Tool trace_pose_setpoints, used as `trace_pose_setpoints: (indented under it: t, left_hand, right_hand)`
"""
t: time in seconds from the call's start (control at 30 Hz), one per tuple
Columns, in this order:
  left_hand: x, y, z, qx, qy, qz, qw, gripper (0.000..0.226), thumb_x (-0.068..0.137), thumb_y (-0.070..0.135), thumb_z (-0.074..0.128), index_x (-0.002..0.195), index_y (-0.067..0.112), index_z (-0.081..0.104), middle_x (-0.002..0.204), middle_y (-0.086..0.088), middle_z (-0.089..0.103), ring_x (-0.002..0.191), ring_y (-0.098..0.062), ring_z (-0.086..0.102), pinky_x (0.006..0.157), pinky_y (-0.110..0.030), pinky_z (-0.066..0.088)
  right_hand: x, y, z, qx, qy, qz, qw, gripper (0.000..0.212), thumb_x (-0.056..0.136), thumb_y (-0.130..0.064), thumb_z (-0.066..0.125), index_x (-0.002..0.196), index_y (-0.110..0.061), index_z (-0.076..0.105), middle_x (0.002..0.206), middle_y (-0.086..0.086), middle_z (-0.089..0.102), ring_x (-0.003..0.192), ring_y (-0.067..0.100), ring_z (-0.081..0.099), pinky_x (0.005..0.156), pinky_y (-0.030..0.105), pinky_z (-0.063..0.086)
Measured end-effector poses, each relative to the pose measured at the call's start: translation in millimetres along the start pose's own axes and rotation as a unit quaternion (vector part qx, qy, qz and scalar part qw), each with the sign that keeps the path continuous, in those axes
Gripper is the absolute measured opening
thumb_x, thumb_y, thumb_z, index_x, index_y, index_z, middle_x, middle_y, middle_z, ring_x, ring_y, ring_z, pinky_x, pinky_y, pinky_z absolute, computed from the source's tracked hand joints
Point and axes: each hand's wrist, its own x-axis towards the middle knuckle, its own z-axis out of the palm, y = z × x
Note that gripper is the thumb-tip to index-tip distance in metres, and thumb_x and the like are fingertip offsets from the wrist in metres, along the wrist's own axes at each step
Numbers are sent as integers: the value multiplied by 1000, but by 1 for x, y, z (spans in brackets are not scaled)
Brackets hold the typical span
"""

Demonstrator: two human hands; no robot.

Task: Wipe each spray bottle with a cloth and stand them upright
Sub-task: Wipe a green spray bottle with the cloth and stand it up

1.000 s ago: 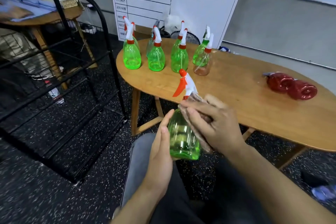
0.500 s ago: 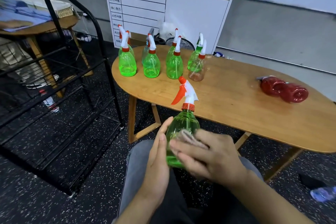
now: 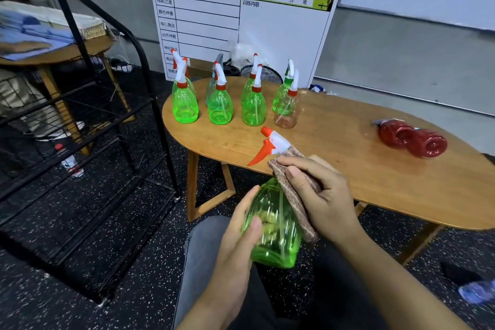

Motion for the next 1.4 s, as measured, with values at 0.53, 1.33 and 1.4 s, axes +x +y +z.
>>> trace_pose_setpoints:
  t: [0.53,1.33,1.4]
  left_hand:
    - [6,-2,0,-39,47,-8,998,53,106,46,43,152,22,50,137,-12,70,129,-27,67,104,-34,56]
    - [7,0,1,-13,78,-10,997,51,102,40,45,148,22,56,137,-4,71,130,-24,66,110,-48,50]
    - [6,1,2,-11,70,-12,997,53,98,40,45,148,26,55,137,-1,71,129,-21,67,111,-49,50]
  right_hand:
    - [-54,-2,1,-238,-158,-369,884,31,97,-38,70,125,-28,76,91,-1,67,74,11,53,62,22,41]
    - [-17,-3,0,-212,-52,-224,950,29,104,-35,55,119,-28,78,85,-8,53,67,-1,39,52,18,39]
    - [-9,2,0,-193,-22,-150,969,29,103,-36,56,120,-29,78,89,-16,46,65,-1,43,52,20,39]
